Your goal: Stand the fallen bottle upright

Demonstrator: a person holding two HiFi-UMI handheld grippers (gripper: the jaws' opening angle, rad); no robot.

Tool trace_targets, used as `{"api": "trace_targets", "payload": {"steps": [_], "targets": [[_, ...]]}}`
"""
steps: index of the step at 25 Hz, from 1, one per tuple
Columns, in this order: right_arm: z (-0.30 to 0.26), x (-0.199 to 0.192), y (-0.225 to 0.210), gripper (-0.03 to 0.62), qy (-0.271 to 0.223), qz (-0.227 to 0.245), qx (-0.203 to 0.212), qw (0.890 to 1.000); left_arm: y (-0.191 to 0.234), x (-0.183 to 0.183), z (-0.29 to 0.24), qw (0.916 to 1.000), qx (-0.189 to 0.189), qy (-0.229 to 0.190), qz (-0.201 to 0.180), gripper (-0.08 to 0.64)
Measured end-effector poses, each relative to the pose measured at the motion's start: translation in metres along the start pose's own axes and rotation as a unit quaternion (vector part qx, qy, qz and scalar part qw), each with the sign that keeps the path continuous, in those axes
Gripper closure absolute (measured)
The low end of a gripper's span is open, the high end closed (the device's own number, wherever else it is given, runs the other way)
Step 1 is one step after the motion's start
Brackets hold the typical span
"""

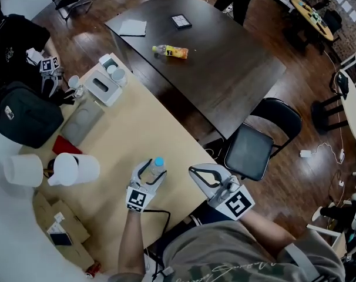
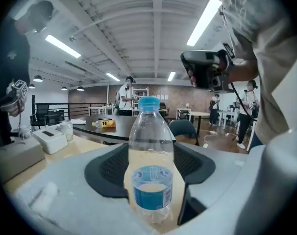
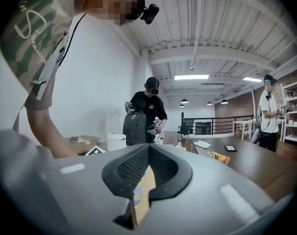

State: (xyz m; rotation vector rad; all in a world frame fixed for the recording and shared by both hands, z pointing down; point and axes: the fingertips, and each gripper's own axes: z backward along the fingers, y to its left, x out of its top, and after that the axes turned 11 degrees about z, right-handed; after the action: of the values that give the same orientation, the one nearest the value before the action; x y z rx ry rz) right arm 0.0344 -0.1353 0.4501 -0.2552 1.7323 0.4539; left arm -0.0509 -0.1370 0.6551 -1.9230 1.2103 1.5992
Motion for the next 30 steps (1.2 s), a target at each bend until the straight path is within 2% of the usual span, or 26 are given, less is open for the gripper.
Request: {"api": "trace_targets", "payload": {"steps": [4, 8, 10, 15, 18, 21, 26, 30], "targets": [[-0.010, 0.001, 0.024, 0.589, 0.018, 0.012, 0.031, 0.999, -0.001, -0.006, 0.025, 0.9981, 0.002, -0.055, 0.027, 0.264], [-0.026, 0.001, 0.042, 0.589, 0.026, -0.005, 0.053, 0.998, -0.003, -0.007, 0.044, 0.9951, -0.001, -0.089, 0.043, 0.262], [-0.037, 0.008, 0.052, 0.589, 0.019, -0.010, 0.064, 0.998, -0.004, -0.010, 0.052, 0.9951, -0.006, -0.090, 0.040, 0.261], [-0.058, 0.029, 0.068, 0.589, 0.010, 0.013, 0.085, 0.996, -0.003, -0.015, 0.059, 0.9950, -0.007, -0.094, 0.031, 0.260], [-0.061, 0.032, 0.076, 0.589, 0.008, 0.017, 0.098, 0.995, -0.006, -0.008, 0.062, 0.9943, -0.009, -0.102, 0.028, 0.259], [-0.057, 0.031, 0.084, 0.589, 0.005, 0.018, 0.114, 0.993, -0.010, -0.007, 0.064, 0.9955, -0.015, -0.093, 0.015, 0.256], [-0.051, 0.034, 0.083, 0.589, 0.002, 0.016, 0.112, 0.994, -0.013, 0.000, 0.082, 0.9955, -0.004, -0.094, 0.002, 0.255], [-0.045, 0.037, 0.078, 0.589, -0.003, 0.016, 0.108, 0.994, -0.017, 0.013, 0.103, 0.9946, 0.012, -0.103, 0.005, 0.258]]}}
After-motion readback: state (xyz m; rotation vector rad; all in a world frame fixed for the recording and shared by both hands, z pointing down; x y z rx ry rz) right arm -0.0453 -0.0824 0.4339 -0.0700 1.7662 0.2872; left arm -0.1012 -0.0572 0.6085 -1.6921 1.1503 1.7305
